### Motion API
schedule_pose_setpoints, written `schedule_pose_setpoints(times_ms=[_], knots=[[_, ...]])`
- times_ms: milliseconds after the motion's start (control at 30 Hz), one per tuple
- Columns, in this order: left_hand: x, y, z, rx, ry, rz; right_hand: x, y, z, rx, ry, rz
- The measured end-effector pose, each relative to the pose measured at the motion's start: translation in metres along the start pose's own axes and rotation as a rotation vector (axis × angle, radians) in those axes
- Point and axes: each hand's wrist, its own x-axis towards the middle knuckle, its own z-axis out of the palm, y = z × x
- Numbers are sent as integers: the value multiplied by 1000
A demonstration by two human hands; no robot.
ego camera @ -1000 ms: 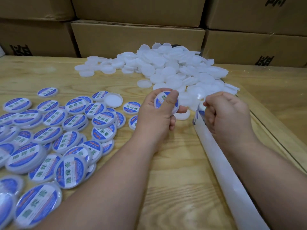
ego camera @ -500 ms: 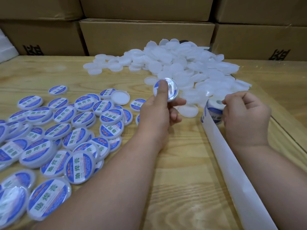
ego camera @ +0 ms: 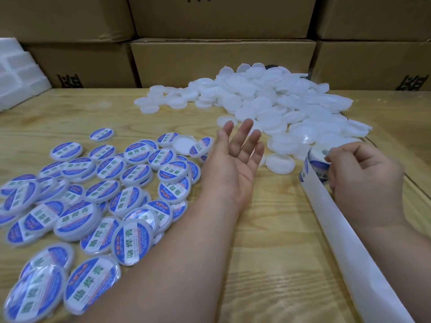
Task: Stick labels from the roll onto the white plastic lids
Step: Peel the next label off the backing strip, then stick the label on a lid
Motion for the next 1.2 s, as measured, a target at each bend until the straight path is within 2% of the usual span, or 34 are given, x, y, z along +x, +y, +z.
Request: schedule_pose_setpoints(times_ms=[67,133,200,300,367,533,667,967,1200], knots=[[-2,-3,-1,206,-7,89,-2,0,-1,-36,-21,9],[-7,-11,-3,610,-35,257,-3,-1,-3,-47,-35,27],[-10,-21,-7,1011,-143,405,-4,-1,-5,-58,-50,53],[-11,-31,-12,1632,-272,500,-2,-1,-5,-86,-74,83],[-11,-31,-13,1817,-243,497,-1,1,-5,-122,-84,83],[-11,-27,-12,1986,-40,353,-2,3,-4,-191,-100,90],[-12,-25,-12,2064,19,279,-2,2,-2,-224,-125,118],[-10,-28,-16,2006,63,435,-1,4,-5,-299,-166,121],[-12,-26,-11,1798,-23,535,-2,0,-8,-287,-374,129]])
